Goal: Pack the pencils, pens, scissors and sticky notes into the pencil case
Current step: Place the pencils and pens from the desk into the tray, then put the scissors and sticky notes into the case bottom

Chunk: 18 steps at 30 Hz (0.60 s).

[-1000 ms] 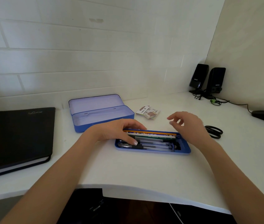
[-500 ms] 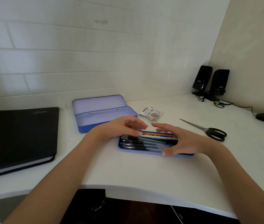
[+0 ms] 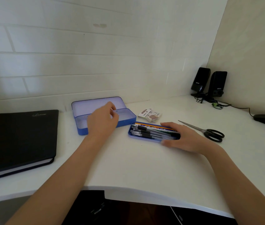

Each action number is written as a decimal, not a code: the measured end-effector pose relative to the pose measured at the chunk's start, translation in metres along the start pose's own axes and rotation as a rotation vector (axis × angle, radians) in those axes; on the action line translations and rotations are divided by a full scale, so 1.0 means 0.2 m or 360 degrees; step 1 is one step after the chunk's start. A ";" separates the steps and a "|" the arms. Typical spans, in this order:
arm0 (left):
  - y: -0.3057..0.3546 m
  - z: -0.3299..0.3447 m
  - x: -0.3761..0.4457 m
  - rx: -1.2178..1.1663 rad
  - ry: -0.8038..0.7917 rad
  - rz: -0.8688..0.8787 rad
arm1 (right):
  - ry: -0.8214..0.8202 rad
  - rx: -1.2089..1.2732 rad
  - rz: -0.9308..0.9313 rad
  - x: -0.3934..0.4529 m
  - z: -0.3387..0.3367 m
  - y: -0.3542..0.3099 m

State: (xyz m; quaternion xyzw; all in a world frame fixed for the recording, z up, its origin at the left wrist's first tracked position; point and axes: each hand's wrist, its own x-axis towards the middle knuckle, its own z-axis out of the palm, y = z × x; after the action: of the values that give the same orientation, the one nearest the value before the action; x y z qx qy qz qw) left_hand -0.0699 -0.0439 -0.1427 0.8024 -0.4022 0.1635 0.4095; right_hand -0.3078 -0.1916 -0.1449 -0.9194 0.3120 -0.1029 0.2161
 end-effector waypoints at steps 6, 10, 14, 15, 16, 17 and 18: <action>-0.02 0.05 -0.01 0.0304 -0.0218 0.0331 | 0.0159 -0.0028 0.0122 -0.02 -0.04 0.04; -0.03 0.05 -0.01 0.0318 -0.0328 0.0347 | 0.0271 -0.0105 0.0238 -0.03 -0.06 0.05; -0.04 0.05 -0.02 0.0203 -0.0420 0.0328 | 0.0359 -0.0116 0.0390 -0.02 -0.07 0.09; -0.04 0.04 -0.02 0.0156 -0.0458 0.0313 | 0.0381 -0.0130 0.0424 -0.02 -0.06 0.10; -0.04 0.04 -0.02 0.0124 -0.0494 0.0304 | 0.0402 -0.0153 0.0456 -0.01 -0.06 0.10; -0.03 0.03 -0.02 0.0109 -0.0525 0.0300 | 0.0419 -0.0180 0.0484 -0.01 -0.06 0.10; -0.03 0.03 -0.03 0.0103 -0.0549 0.0300 | 0.0431 -0.0201 0.0509 -0.01 -0.06 0.10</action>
State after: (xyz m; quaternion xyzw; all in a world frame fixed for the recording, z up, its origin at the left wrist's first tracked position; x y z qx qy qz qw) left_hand -0.0695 -0.0446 -0.1527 0.7900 -0.5342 0.0741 0.2916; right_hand -0.3237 -0.2087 -0.1439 -0.8478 0.4858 -0.1703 0.1277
